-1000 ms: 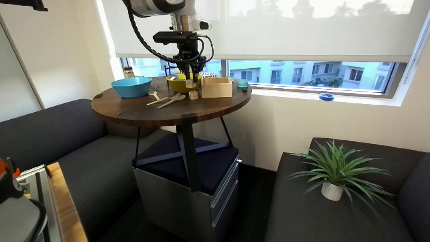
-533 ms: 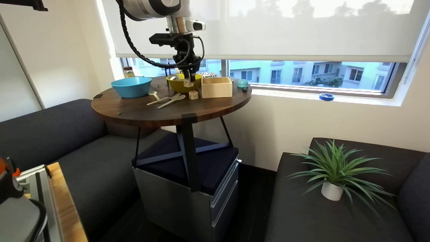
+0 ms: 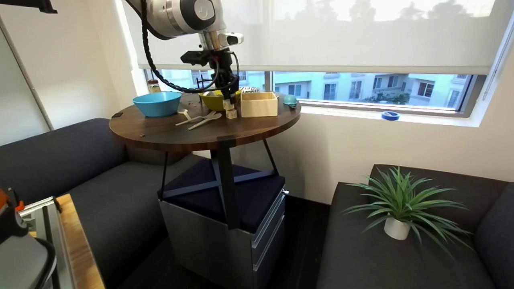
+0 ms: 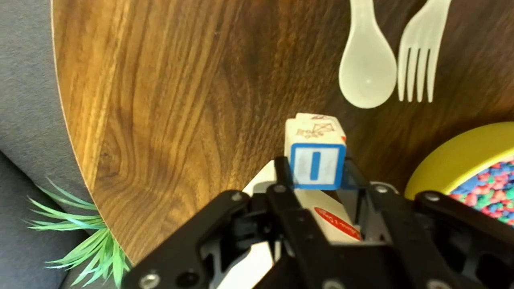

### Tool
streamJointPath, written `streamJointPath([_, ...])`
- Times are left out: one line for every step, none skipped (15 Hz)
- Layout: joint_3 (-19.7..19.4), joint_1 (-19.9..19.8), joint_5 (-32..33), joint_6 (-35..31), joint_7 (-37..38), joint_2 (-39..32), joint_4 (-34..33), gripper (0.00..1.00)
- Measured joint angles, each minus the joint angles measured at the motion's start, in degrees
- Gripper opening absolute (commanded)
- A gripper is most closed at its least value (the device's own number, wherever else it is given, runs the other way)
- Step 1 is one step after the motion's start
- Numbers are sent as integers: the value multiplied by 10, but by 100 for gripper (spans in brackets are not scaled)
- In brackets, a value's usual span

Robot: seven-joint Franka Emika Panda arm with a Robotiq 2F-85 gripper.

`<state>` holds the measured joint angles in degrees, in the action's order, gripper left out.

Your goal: Pick up a block with a blue letter and stack it on top of the block with an orange letter

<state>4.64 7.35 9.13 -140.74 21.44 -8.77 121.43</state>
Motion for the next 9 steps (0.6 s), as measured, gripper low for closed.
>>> streamJointPath([-2, 0, 10, -2, 12, -2, 0, 8])
streamJointPath([-4, 1, 18, -3, 23, -5, -1, 8])
streamJointPath([-7, 2, 25, -4, 33, -7, -1, 8])
streamJointPath([-8, 2, 30, -4, 42, -8, -2, 8])
streamJointPath([-9, 3, 31, -4, 48, -10, -2, 8])
streamJointPath([-9, 4, 32, -4, 53, -12, -5, 8])
streamJointPath([-9, 5, 32, -4, 57, -13, -7, 8])
streamJointPath([-9, 7, 32, -4, 61, -15, -10, 8])
streamJointPath([-9, 8, 32, -4, 66, -17, -12, 8])
